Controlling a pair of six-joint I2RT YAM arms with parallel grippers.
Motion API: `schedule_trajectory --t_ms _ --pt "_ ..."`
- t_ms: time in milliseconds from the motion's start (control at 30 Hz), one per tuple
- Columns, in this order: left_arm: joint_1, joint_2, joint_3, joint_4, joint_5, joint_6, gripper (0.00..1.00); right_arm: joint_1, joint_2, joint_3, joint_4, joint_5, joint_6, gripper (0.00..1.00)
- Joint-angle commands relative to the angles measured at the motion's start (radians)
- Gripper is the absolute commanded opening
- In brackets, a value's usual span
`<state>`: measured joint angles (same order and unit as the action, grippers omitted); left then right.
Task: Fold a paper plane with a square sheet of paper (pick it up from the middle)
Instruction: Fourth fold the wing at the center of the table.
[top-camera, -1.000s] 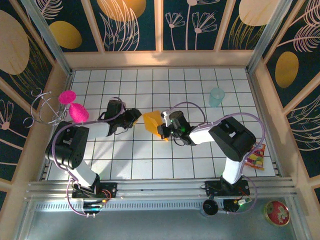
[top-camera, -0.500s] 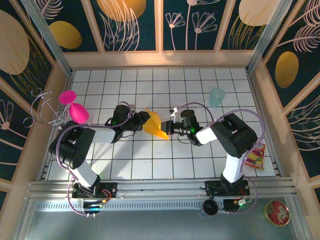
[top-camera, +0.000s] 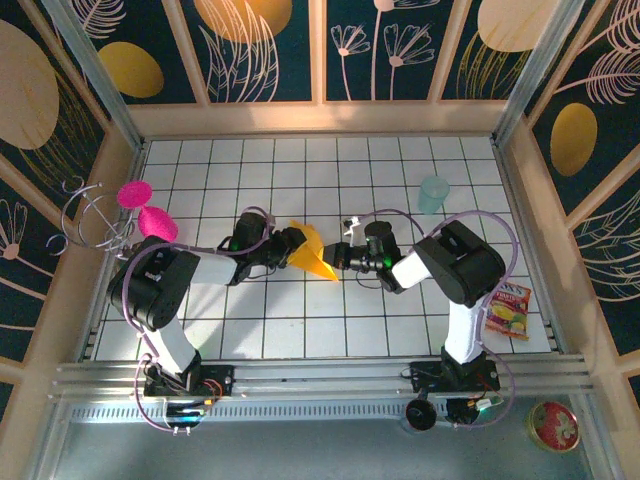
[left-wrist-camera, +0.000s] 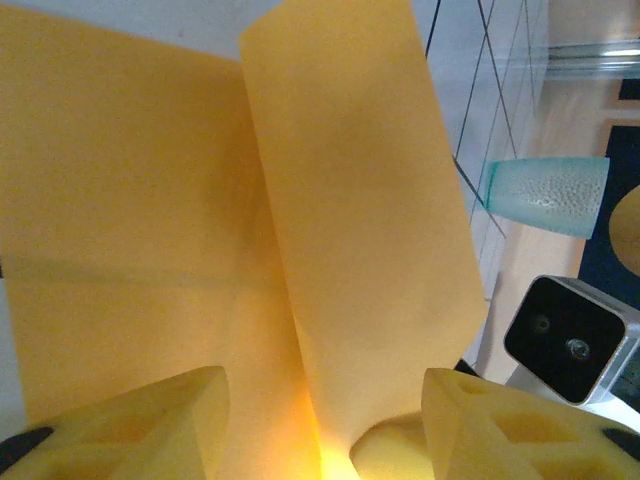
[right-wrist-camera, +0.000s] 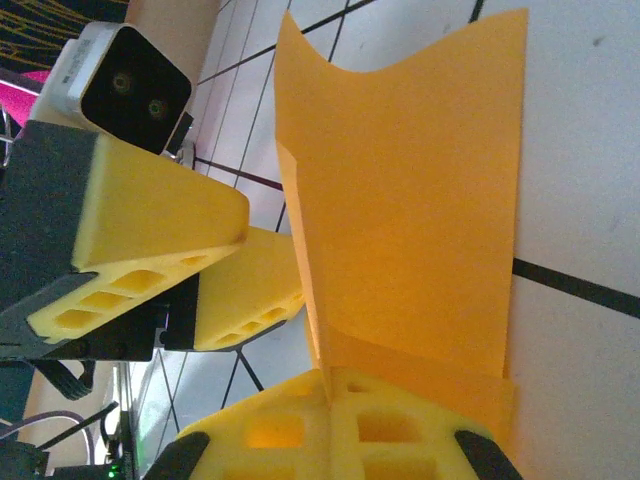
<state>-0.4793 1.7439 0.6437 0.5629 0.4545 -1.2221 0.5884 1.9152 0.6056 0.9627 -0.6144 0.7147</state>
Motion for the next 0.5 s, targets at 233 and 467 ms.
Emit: schedule_trajectory --t_ms 233,467 --pt "-0.016 0.046 0.089 -0.177 -0.039 0.119 0.62 -0.021 0.039 -0.004 0.041 -0.042 0.076 0.0" --pt "-0.017 0.064 0.125 -0.254 -0.067 0.142 0.62 -0.027 0.052 0.002 0.031 -0.051 0.095 0.0"
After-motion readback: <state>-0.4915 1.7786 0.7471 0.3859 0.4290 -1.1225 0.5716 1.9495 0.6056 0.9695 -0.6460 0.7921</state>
